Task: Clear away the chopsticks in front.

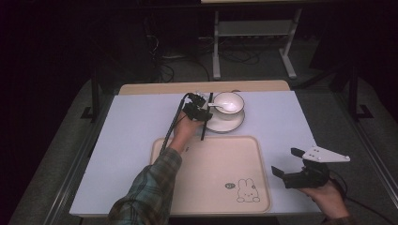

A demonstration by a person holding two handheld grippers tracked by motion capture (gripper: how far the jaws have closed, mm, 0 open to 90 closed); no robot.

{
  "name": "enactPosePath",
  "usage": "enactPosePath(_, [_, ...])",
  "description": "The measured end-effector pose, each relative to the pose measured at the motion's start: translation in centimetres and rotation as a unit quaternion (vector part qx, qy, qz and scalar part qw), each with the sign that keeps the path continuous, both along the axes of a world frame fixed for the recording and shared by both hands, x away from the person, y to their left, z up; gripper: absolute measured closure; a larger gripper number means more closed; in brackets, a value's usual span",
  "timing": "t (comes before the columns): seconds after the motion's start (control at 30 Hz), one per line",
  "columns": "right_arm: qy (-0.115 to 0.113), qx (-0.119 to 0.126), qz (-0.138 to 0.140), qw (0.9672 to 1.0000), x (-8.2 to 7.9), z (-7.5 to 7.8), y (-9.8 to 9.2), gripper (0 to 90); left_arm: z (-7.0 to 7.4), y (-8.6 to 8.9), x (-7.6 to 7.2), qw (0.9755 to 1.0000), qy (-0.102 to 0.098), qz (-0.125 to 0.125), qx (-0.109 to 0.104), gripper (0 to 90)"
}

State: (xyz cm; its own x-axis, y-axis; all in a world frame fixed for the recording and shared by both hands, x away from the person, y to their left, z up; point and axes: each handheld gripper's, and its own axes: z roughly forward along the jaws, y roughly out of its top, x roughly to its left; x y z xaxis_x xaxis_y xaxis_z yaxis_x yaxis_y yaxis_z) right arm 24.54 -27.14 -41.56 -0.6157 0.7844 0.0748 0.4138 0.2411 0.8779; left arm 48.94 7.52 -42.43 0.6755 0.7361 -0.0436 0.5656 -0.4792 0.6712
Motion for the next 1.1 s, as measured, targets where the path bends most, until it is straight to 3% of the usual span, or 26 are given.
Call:
enactPosePath(0.6, [-0.002,0.001,0.001,1.0,0.0,0.1,-0.1,0.0,-0.1,-0.2,0.7,0.9999,-0.002,0.011,0.002,76.2])
enactPosePath(0.9, [-0.002,0.0,0.001,1.0,-0.1,0.0,-0.1,0.0,0.7,0.3,0.2,1.0,-0.001,0.008,0.004,63.4])
enactPosePath(1.1, [-0.002,-0.001,0.003,1.0,-0.1,0.0,-0.1,0.0,2.0,2.4,-1.5,0.9999,-0.009,0.004,-0.006,60.3])
